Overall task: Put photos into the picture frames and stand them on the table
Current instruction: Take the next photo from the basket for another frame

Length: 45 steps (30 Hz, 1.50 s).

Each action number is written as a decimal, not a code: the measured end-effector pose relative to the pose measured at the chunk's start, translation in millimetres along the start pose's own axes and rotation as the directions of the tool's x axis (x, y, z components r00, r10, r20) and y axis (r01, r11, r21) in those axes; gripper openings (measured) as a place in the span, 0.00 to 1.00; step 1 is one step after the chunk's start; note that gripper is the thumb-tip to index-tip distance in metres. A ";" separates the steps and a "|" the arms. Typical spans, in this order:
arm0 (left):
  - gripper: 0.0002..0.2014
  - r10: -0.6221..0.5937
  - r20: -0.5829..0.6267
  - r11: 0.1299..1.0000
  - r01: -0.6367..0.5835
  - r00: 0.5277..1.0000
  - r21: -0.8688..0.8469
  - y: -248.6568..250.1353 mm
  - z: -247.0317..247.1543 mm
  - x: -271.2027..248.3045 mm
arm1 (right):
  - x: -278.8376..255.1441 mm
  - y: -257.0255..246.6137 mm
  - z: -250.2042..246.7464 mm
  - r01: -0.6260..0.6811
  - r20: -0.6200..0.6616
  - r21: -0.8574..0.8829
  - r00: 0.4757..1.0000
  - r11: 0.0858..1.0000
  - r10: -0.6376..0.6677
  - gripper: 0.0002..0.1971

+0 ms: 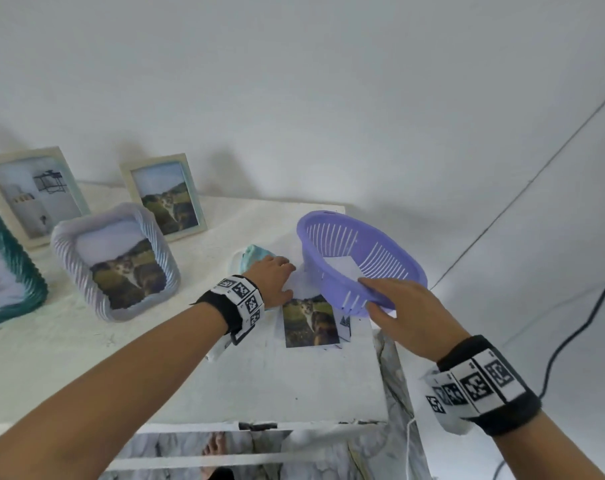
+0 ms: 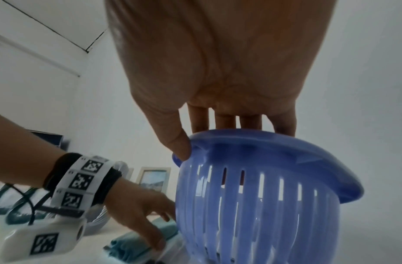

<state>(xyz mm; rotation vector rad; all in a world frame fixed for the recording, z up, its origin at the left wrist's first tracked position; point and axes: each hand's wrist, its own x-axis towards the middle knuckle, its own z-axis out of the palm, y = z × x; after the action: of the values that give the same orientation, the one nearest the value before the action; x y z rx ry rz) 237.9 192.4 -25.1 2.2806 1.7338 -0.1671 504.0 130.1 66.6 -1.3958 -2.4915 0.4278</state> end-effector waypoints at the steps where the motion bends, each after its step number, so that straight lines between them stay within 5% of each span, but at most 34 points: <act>1: 0.33 -0.002 0.015 1.000 0.001 1.000 0.021 3.3 0.2 4.1 | 1.5 2.2 -2.5 -0.011 -0.005 0.011 1.000 1.000 0.011 0.20; 9: 0.45 0.010 0.040 0.999 -0.011 0.999 0.044 28.8 10.7 26.0 | 11.4 14.3 -13.2 -0.008 0.001 0.036 1.000 0.999 0.008 0.22; 17: 0.43 0.001 0.076 0.993 -0.010 0.997 0.115 35.1 17.1 31.9 | 11.4 23.4 -22.0 -0.029 -0.002 0.098 1.000 0.995 0.029 0.22; 29: 0.45 0.102 0.087 0.980 -0.115 0.991 0.161 48.4 43.9 -37.4 | 1.2 24.3 -11.2 -0.012 0.033 0.083 0.999 0.996 0.009 0.22; 33: 0.56 0.136 0.093 0.980 -0.148 0.986 0.134 51.8 49.1 -66.4 | -6.8 15.6 2.9 0.012 0.074 0.040 0.997 0.999 -0.015 0.22; 37: 0.49 0.121 0.103 0.987 -0.131 0.987 0.093 53.3 60.9 -88.4 | -15.0 -1.9 24.1 0.028 0.111 -0.067 0.994 0.997 -0.020 0.20; 45: 0.55 0.146 0.110 0.986 -0.153 0.983 0.060 45.4 75.7 -126.9 | -28.1 -38.6 70.6 0.019 0.128 -0.301 0.992 0.953 0.020 0.19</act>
<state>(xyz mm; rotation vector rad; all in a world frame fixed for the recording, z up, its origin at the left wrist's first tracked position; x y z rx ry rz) 251.6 42.2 -58.9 2.3929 1.5211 -0.3140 462.8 77.6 13.5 -1.5209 -2.7539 0.1428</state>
